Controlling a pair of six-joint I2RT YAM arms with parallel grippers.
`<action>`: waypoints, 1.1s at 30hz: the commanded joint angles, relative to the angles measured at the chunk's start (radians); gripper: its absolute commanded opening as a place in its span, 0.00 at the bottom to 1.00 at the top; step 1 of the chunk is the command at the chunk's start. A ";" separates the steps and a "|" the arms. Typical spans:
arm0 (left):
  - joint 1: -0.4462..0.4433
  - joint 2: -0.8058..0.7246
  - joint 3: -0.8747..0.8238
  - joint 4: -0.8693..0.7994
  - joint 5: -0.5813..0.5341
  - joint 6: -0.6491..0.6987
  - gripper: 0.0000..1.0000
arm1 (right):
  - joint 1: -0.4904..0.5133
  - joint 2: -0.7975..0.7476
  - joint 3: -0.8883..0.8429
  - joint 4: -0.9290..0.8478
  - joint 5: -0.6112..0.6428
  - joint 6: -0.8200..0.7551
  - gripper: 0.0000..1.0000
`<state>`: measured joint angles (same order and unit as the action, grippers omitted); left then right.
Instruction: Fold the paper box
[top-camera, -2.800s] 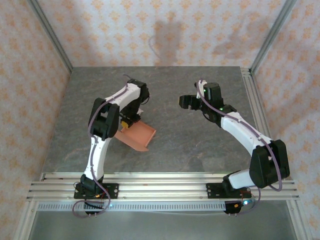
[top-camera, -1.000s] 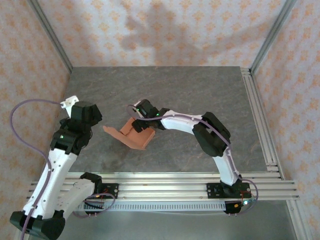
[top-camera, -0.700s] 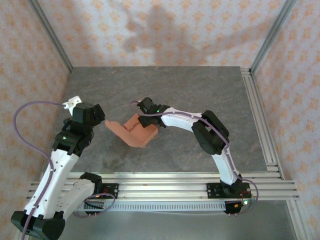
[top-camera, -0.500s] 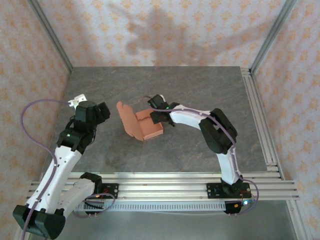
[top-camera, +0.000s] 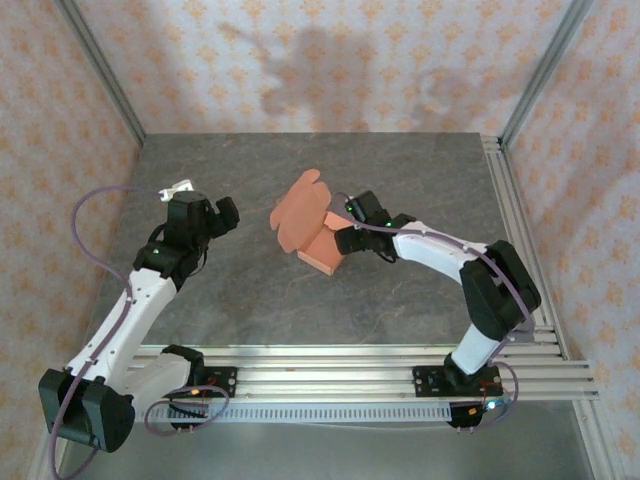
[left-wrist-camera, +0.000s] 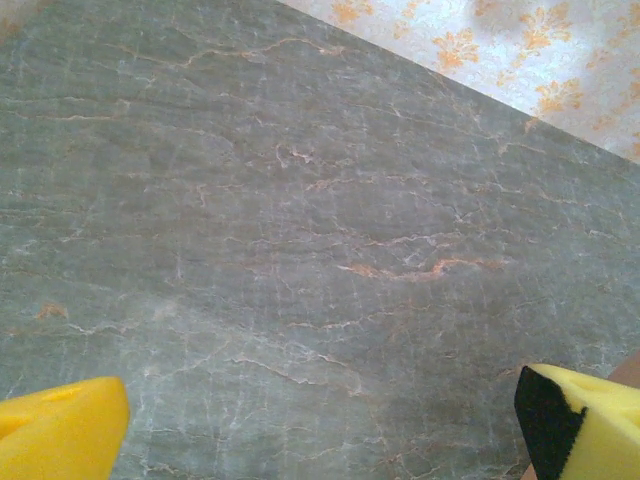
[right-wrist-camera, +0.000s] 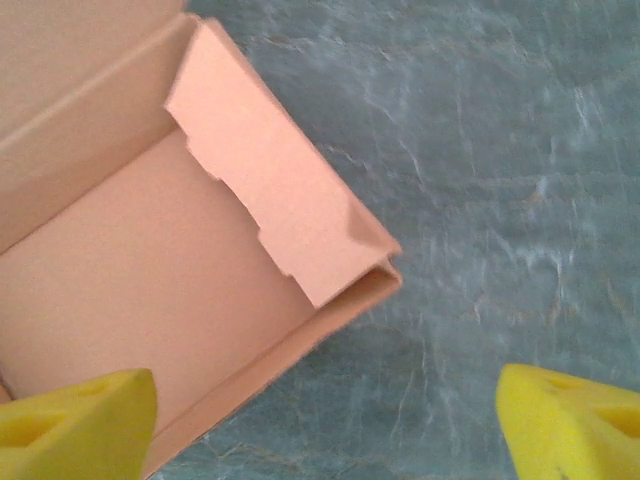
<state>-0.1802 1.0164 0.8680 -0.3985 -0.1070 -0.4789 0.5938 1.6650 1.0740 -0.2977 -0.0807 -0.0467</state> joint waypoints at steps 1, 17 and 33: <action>0.012 -0.010 -0.013 0.022 0.019 -0.011 1.00 | -0.084 0.026 0.067 0.041 -0.170 -0.156 0.72; 0.012 -0.052 -0.100 -0.016 0.067 0.011 1.00 | -0.181 0.386 0.481 -0.230 -0.437 -0.310 0.23; 0.012 -0.023 -0.106 0.001 0.087 0.019 1.00 | -0.177 0.380 0.448 -0.240 -0.463 -0.322 0.21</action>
<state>-0.1802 0.9890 0.7757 -0.4034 -0.0250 -0.4709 0.4126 2.0563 1.5356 -0.5045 -0.5327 -0.3519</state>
